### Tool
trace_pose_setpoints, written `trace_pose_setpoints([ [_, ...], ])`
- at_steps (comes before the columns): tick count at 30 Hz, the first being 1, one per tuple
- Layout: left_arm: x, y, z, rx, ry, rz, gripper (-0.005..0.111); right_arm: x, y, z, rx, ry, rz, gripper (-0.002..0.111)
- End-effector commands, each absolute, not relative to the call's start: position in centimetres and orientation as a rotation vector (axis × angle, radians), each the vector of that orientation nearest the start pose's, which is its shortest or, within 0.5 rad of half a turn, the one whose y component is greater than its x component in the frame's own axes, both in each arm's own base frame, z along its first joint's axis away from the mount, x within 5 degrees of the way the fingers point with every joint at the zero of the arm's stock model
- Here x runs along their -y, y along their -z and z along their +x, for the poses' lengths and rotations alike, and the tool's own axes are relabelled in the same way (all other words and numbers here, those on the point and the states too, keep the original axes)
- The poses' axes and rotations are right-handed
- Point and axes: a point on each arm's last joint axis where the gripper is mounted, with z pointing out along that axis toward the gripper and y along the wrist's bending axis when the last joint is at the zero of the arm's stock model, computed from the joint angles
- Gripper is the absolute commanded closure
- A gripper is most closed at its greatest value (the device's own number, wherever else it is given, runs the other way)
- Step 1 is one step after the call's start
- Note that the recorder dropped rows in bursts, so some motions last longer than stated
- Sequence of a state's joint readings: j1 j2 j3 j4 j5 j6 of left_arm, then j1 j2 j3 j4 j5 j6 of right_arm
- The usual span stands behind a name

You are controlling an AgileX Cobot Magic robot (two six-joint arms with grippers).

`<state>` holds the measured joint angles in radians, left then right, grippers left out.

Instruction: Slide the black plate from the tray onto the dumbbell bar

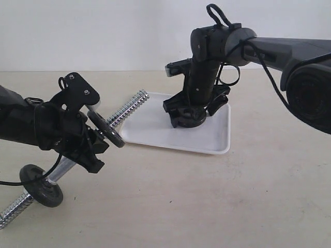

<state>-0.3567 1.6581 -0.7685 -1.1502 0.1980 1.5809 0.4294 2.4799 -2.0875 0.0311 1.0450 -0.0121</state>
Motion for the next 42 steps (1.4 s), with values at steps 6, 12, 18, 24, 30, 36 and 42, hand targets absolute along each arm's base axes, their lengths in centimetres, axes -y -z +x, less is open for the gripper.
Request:
trace_pose_setpoints([
  [6,12.4,-19.0,29.0,-2.159,0.170,0.938,0.102,-22.0,-9.6,46.5,-2.880,-0.196,-0.569,0.004],
  [12,12.4,-19.0,29.0,-2.159,0.170,0.938,0.102,-22.0,-9.6,46.4,-2.890,-0.194,-0.566,0.004],
  [18,12.4,-19.0,29.0,-2.160,0.174,0.940,0.102,-22.0,-9.5,46.3,-2.908,-0.197,-0.521,0.005],
  [24,12.4,-19.0,29.0,-2.160,0.176,0.941,0.102,-21.9,-9.5,46.1,-2.938,-0.190,-0.527,0.040],
  [30,12.4,-19.0,29.0,-2.160,0.176,0.941,0.102,-21.7,-9.4,45.7,-2.984,-0.177,-0.539,0.061],
  [36,12.4,-19.0,29.0,-2.160,0.176,0.941,0.102,-21.5,-9.4,45.2,-3.035,-0.163,-0.552,0.061],
  [42,12.4,-19.0,29.0,-2.160,0.176,0.941,0.102,-21.3,-9.4,45.0,-3.066,-0.143,-0.565,0.061],
])
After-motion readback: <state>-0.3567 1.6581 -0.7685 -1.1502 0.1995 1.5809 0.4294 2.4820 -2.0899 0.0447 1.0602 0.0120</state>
